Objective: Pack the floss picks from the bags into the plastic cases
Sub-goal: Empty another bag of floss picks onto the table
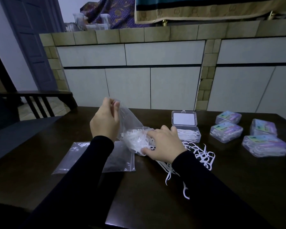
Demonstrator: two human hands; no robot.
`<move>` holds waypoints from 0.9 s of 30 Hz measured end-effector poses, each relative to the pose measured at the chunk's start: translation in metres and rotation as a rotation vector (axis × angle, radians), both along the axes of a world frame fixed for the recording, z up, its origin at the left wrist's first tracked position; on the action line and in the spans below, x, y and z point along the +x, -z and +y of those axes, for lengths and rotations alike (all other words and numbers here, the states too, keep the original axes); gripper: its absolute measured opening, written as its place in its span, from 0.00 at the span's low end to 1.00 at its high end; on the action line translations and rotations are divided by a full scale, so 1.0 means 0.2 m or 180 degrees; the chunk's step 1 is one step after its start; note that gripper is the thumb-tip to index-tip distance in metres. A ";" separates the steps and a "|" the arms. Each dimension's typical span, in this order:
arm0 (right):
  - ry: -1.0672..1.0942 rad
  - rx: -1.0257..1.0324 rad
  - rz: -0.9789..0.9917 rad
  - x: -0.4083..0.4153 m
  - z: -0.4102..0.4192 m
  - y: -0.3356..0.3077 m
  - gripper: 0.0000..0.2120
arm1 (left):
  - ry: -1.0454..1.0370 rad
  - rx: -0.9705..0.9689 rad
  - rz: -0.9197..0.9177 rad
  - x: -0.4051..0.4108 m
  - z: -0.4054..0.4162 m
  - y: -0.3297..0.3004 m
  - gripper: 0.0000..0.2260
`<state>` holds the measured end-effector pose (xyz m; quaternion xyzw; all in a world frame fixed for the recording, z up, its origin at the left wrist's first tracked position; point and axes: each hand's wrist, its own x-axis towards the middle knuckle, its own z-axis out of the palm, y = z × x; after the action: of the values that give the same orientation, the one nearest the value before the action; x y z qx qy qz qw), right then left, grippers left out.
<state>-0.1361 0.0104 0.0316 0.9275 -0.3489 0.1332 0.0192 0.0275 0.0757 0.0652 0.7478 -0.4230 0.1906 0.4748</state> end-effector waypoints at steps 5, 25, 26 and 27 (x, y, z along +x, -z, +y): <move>0.0331 0.0164 0.0089 -0.04 0.00 -0.03 0.20 | -0.0078 0.0100 0.0038 0.01 0.00 0.00 0.11; 0.0160 -0.0063 0.0259 0.03 0.01 -0.03 0.17 | 0.0030 0.0073 -0.0040 0.05 0.00 0.03 0.12; 0.0250 -0.0032 0.0288 0.02 0.00 -0.04 0.16 | 0.0020 0.0085 -0.0042 0.05 0.01 0.03 0.12; 0.0365 0.0004 0.0329 0.01 -0.01 -0.04 0.16 | 0.0011 0.0105 -0.0046 0.06 0.01 0.03 0.13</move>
<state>-0.1340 0.0082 0.0403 0.9116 -0.4000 0.0836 0.0442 0.0391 0.0770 0.0598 0.7534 -0.4308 0.1882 0.4597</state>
